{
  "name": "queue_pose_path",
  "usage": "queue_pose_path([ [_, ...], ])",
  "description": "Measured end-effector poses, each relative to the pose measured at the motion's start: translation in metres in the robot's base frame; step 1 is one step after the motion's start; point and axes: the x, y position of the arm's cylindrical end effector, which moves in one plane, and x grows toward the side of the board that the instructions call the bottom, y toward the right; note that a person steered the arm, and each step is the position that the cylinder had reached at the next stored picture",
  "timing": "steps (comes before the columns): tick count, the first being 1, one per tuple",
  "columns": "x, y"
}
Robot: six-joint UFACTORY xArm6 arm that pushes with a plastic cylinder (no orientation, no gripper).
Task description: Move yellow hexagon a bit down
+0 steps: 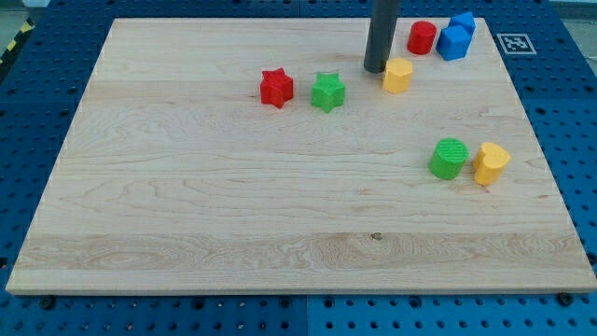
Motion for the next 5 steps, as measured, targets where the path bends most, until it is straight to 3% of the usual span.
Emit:
queue_pose_path([
  [2,0.0,0.045],
  [5,0.02,0.017],
])
